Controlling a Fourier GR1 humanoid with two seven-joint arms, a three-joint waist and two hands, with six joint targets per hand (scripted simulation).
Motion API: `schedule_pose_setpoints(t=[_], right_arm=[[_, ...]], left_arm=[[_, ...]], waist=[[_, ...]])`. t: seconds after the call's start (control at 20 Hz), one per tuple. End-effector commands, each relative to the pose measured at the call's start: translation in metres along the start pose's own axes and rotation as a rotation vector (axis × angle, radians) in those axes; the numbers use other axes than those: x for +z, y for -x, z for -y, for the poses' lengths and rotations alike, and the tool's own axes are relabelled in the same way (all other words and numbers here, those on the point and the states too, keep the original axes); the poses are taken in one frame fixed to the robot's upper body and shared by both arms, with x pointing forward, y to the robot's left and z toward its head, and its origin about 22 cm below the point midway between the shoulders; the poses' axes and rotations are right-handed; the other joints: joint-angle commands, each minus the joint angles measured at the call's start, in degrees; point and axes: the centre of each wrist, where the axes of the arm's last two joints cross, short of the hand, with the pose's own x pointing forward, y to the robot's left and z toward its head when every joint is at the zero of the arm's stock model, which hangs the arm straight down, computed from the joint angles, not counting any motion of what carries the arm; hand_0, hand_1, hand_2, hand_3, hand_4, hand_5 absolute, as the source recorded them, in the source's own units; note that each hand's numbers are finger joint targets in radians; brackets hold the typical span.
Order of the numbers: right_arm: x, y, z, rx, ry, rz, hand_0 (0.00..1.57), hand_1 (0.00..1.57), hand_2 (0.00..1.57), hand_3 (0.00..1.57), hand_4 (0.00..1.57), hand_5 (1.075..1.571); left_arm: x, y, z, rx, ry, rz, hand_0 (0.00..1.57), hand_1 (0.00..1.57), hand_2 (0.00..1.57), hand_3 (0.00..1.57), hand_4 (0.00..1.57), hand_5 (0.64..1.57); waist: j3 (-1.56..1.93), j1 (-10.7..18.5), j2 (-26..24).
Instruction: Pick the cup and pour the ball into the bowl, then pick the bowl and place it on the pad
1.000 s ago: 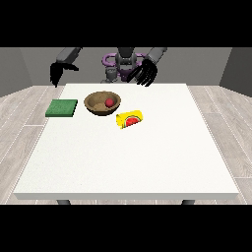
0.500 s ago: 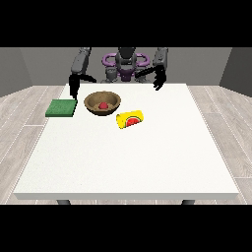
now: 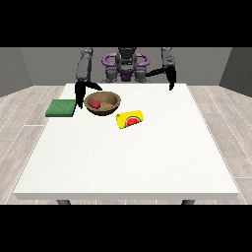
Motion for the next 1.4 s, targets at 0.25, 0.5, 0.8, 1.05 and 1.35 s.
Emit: schedule_pose_setpoints(t=[0.25,0.5,0.8,1.05,1.35], right_arm=[[-0.005,0.021,0.017,0.006,0.013,0.02,0.0,0.0,0.0,0.0,0.12,1.563],[-0.009,0.029,-0.013,-0.002,0.013,0.034,0.0,0.0,0.0,0.0,0.06,1.562],[0.026,0.06,0.028,0.169,0.281,-0.23,1.57,1.57,1.57,0.48,0.79,1.491],[0.029,0.053,0.045,0.536,0.311,-0.202,1.57,1.57,1.57,1.56,0.94,1.558],[0.002,0.028,0.026,0.599,0.325,-0.347,1.57,1.57,1.57,1.05,0.86,1.567]], left_arm=[[-0.005,-0.021,-0.021,0.009,0.0,0.053,0.0,0.0,0.0,0.0,0.0,1.566],[-0.001,-0.017,-0.035,-0.017,0.002,0.086,0.0,0.0,0.0,0.0,0.0,1.565],[-0.012,-0.05,-0.009,0.021,0.072,0.126,0.0,0.0,0.0,0.0,0.34,1.57],[-0.014,-0.046,-0.013,0.023,0.11,0.14,0.0,0.0,0.0,0.0,0.66,1.531],[0.009,0.001,-0.025,0.068,0.049,-0.027,0.0,0.0,0.0,0.0,0.96,1.423]], waist=[[0.06,0.9,2.3],[0.05,1.5,3.8],[0.04,6.5,5.4],[-0.26,9.2,5.7],[-0.27,4.7,-5.1]])
